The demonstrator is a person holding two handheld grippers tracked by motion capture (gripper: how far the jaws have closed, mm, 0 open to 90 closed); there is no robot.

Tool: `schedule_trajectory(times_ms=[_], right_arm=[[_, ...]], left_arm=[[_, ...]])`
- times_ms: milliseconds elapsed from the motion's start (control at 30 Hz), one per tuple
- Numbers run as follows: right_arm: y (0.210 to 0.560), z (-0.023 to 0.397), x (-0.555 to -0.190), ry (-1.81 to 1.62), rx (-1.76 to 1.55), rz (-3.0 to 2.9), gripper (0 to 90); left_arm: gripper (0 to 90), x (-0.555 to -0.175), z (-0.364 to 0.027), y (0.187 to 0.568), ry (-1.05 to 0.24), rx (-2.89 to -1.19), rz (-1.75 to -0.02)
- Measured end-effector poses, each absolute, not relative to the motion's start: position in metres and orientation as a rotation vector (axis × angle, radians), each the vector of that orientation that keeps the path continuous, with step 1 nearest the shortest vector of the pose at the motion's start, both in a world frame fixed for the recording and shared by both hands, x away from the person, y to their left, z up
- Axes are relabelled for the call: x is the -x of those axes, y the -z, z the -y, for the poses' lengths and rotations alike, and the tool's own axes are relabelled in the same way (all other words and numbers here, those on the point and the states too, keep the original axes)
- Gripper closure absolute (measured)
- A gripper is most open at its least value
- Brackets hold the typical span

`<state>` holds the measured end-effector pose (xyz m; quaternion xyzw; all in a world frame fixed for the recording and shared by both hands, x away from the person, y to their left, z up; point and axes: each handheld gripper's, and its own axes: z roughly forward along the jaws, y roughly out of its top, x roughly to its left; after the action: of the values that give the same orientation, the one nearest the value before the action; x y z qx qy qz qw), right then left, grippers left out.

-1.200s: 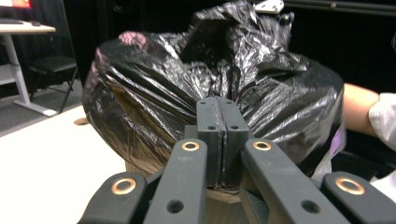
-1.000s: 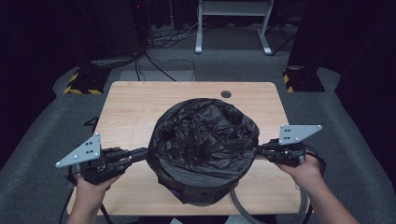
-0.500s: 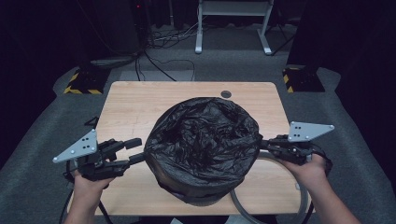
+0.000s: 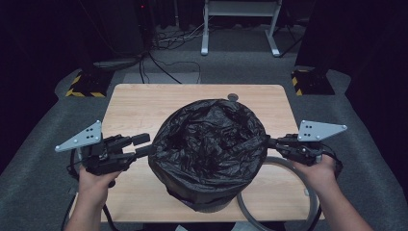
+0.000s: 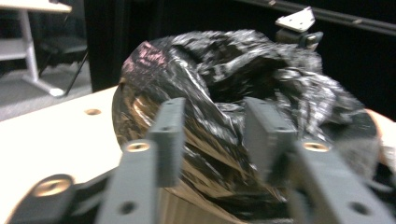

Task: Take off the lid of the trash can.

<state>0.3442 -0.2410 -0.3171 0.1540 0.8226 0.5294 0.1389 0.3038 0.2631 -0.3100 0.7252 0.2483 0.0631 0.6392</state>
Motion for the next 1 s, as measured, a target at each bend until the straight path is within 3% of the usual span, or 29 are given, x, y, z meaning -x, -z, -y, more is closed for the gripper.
schedule_trajectory(times_ms=[133,600,1000], right_arm=[[0.316,0.243,-0.345,-1.529,-0.445,-2.373,90.0],[0.338,0.233,-0.351,-1.477,-0.449,-2.474,90.0],[0.364,0.229,-0.354,-1.515,-0.48,-2.541,90.0]], left_arm=[[90.0,-0.303,-0.256,0.309,-0.19,-1.699,-0.552],[90.0,-0.306,-0.251,0.335,-0.208,-1.787,-0.598],[90.0,-0.298,-0.264,0.342,-0.254,-1.669,-0.495]])
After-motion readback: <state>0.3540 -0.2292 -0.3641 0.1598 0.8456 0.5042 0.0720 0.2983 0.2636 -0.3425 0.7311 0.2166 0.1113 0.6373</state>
